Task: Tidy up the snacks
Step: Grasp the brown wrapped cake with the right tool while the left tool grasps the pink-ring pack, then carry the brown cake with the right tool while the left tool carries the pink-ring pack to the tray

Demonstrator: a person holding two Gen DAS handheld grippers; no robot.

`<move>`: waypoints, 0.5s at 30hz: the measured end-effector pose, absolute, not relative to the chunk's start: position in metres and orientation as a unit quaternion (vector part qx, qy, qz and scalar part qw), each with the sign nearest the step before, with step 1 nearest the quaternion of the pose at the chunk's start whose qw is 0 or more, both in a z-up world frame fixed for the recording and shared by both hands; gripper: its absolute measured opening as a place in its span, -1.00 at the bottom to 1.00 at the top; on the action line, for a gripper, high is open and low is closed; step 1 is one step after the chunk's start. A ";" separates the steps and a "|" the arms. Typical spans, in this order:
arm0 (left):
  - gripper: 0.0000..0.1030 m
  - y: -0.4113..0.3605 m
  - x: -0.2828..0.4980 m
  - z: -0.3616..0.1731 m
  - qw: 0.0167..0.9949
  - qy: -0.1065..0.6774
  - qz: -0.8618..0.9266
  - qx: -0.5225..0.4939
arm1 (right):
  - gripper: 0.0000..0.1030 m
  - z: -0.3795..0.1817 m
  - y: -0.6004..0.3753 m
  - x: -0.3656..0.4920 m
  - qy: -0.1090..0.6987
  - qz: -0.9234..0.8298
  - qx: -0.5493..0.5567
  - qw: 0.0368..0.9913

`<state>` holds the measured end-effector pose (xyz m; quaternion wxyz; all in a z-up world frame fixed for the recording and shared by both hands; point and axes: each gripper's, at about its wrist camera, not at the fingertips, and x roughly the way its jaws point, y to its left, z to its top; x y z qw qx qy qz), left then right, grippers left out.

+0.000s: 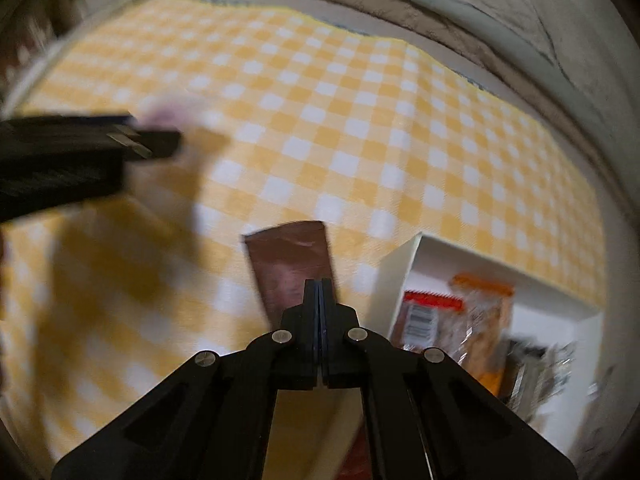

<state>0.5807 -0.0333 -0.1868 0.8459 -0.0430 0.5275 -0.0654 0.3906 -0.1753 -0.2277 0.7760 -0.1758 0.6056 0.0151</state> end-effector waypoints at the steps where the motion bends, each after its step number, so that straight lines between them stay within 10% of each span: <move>1: -0.01 -0.029 0.580 -0.185 0.848 0.525 -0.063 -0.049 | -0.99 -0.234 -0.173 0.394 0.610 0.009 -0.201 0.766; 15: -0.01 0.037 0.571 -0.177 0.852 0.509 -0.020 -0.118 | -0.91 -0.215 -0.147 0.383 0.638 0.111 -0.131 0.750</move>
